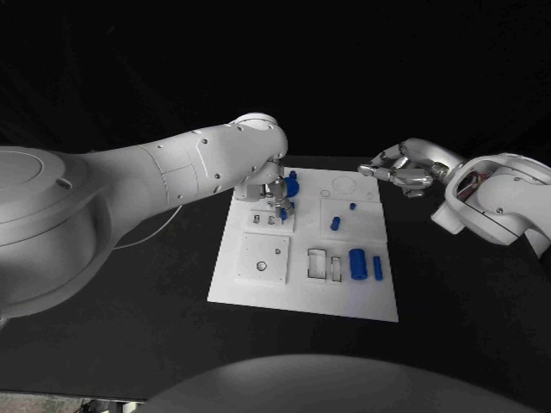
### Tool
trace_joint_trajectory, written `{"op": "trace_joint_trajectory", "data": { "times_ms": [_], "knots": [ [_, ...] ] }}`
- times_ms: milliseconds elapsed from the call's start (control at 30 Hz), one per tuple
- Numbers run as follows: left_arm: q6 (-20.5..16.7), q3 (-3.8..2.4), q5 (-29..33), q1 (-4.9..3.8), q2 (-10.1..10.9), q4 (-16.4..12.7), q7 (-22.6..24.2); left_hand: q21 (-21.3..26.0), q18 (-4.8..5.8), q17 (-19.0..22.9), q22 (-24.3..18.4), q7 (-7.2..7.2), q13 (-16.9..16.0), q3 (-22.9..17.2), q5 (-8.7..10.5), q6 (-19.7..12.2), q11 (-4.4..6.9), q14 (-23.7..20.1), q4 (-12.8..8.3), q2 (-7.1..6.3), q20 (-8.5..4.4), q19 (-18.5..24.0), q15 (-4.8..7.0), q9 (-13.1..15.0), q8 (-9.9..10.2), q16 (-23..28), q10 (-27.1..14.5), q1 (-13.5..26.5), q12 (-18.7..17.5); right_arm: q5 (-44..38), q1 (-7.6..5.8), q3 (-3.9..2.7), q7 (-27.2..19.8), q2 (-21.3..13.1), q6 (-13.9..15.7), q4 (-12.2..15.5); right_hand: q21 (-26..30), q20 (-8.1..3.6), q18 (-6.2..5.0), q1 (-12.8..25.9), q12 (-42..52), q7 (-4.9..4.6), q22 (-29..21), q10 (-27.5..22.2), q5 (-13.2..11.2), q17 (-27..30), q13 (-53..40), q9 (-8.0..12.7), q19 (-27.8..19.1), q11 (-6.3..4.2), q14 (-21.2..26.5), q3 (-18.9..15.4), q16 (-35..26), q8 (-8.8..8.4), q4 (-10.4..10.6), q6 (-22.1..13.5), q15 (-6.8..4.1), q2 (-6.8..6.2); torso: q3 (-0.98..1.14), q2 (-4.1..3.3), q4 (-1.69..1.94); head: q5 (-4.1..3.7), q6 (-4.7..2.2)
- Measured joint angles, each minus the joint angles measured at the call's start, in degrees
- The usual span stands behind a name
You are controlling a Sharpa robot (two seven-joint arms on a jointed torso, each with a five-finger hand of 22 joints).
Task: Assemble the parts on the task board
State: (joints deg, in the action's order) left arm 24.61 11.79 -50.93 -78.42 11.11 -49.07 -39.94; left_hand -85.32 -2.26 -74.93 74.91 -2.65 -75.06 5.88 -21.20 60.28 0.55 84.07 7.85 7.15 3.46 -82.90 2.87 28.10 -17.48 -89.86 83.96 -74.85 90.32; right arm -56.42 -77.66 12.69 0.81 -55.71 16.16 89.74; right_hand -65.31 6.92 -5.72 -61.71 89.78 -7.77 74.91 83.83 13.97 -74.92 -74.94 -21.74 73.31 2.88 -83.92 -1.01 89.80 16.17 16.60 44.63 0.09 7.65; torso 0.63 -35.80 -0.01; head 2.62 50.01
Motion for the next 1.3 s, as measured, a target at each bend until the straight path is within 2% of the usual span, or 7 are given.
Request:
{"op": "trace_joint_trajectory", "data": {
  "times_ms": [367, 567, 633, 900, 967, 1100, 1300],
  "knots": [
    [-0.1, -0.01, 0.0, -0.02, 0.4, -0.5, 0.0, 0.2, 0.0, 0.0, 0.0, -0.08, 0.1, -2.0, -1.42, -0.3, 0.02, 0.0, -0.5, -0.37, 0.0, 0.0, 0.0, 1.1, 0.0, 0.0, 0.0, -0.4, 0.0, 0.0, 0.02, 0.01, 0.2, 0.0, -0.3, 0.0, 0.6, -0.03, -0.01, -0.5, 0.0, -0.01, 0.0, 0.0, 0.5, 0.0, 0.0, 0.1, -0.4, 0.0, 0.0, 0.0, 0.0, -0.14, 0.0, 0.4, 0.0, -0.05, -0.01, 0.01, -0.01, 0.16, 0.0],
    [-0.4, -0.06, 0.0, -0.17, 2.0, -3.4, 0.0, 0.2, 0.0, 0.0, 0.0, -0.1, 0.1, -3.4, -1.71, -0.5, 0.02, -0.2, -1.0, -0.9, 0.0, 0.0, 0.17, 1.9, -0.1, 0.0, 0.0, -0.9, 0.0, 0.0, 0.03, 0.01, 0.3, -0.1, -0.4, 0.0, 1.0, -0.16, -0.01, -0.5, 0.0, -0.01, 0.0, 0.0, 0.6, 0.0, 0.0, 0.1, -0.6, 0.0, 0.0, 0.0, 0.0, -0.23, 0.0, 0.4, 0.0, -0.05, 0.0, 0.04, 0.02, 0.19, 0.0],
    [-0.5, -0.08, -0.1, -0.43, 2.7, -4.7, 0.0, 0.2, 0.0, 0.0, 0.0, -0.19, 0.1, -4.0, -1.71, -0.6, 0.01, -0.2, -1.2, -0.99, 0.0, 0.0, 0.2, 2.2, -0.2, 0.0, 0.0, -1.0, 0.0, 0.0, 0.03, 0.02, 0.3, -0.1, -0.4, -0.1, 1.2, 0.04, -0.01, -0.5, 0.0, -0.01, 0.0, 0.0, 0.6, 0.0, 0.0, 0.1, -0.8, 0.0, 0.0, 0.0, 0.0, -0.23, 0.0, 0.4, 0.0, -0.05, 0.01, 0.04, 0.02, 0.16, 0.0],
    [-0.5, -0.21, -0.5, -2.5, 5.5, -8.9, 0.0, 0.2, 0.0, 0.0, 0.0, 0.02, 0.0, -5.0, -1.71, -0.4, 0.08, 0.0, -1.4, -1.29, -0.21, -0.2, 0.42, 2.8, -0.2, 0.0, 0.1, -1.3, 0.0, 0.0, 0.03, 0.05, 0.5, -0.2, -0.5, -0.2, 1.5, -0.17, -0.01, -0.5, 0.0, -0.01, 0.0, 0.0, 0.6, 0.0, 0.0, 0.1, -1.0, 0.0, 0.0, 0.0, 0.0, -0.23, 0.0, 0.4, 0.0, -0.05, 0.02, 0.09, 0.02, 0.32, 0.0],
    [-0.5, -0.21, -0.7, -2.91, 6.5, -9.9, 0.0, 0.2, 0.0, 0.0, 0.0, 0.01, 0.1, -5.5, -1.35, -0.4, 0.44, 0.0, -1.0, -1.84, -0.32, -0.3, 0.45, 3.3, -0.5, 0.0, 0.1, -0.7, 0.0, 0.0, 0.03, 0.06, 0.5, -0.2, -0.6, -0.2, 1.8, 0.04, 0.0, -0.5, 0.0, -0.01, 0.0, 0.0, 0.6, 0.0, 0.0, 0.2, -1.2, 0.0, 0.0, 0.0, 0.0, -0.23, 0.0, 0.4, 0.0, -0.05, 0.02, 0.1, 0.02, 0.34, 0.0],
    [-0.5, -0.15, -1.4, -3.27, 7.7, -10.7, 0.0, 0.2, 0.0, 0.0, 0.0, 0.01, 0.1, -5.9, -1.18, -0.4, 0.53, 0.0, -0.7, -2.11, -0.32, -0.3, 0.46, 3.4, -0.6, 0.0, 0.1, -0.4, 0.0, 0.0, 0.08, 0.11, 0.5, -0.2, -0.8, -0.4, 2.2, -0.16, 0.0, -0.5, 0.0, -0.01, 0.0, 0.0, 0.6, 0.0, 0.0, 0.3, -1.4, 0.0, 0.0, 0.0, 0.0, -0.45, 0.0, 0.4, 0.0, -0.05, 0.04, 0.13, 0.04, 0.34, 0.0],
    [-0.5, 0.05, -1.9, -3.37, 8.5, -11.3, 0.0, 0.2, 0.0, 0.0, 0.0, 0.01, 0.1, -6.0, -0.87, -0.4, 0.58, 0.0, -0.5, -2.42, -0.32, -0.3, 0.46, 3.6, -0.6, 0.0, 0.2, -0.1, 0.0, 0.0, 0.3, 0.13, 0.6, -0.2, -0.9, -0.6, 2.2, -0.16, 0.0, -0.5, 0.0, -0.01, 0.0, 0.0, 0.6, 0.0, 0.0, 0.3, -1.4, 0.0, 0.0, 0.0, 0.0, -0.45, 0.0, 0.4, 0.0, -0.05, -0.02, 0.2, 0.16, 0.48, 0.0]
  ]
}}
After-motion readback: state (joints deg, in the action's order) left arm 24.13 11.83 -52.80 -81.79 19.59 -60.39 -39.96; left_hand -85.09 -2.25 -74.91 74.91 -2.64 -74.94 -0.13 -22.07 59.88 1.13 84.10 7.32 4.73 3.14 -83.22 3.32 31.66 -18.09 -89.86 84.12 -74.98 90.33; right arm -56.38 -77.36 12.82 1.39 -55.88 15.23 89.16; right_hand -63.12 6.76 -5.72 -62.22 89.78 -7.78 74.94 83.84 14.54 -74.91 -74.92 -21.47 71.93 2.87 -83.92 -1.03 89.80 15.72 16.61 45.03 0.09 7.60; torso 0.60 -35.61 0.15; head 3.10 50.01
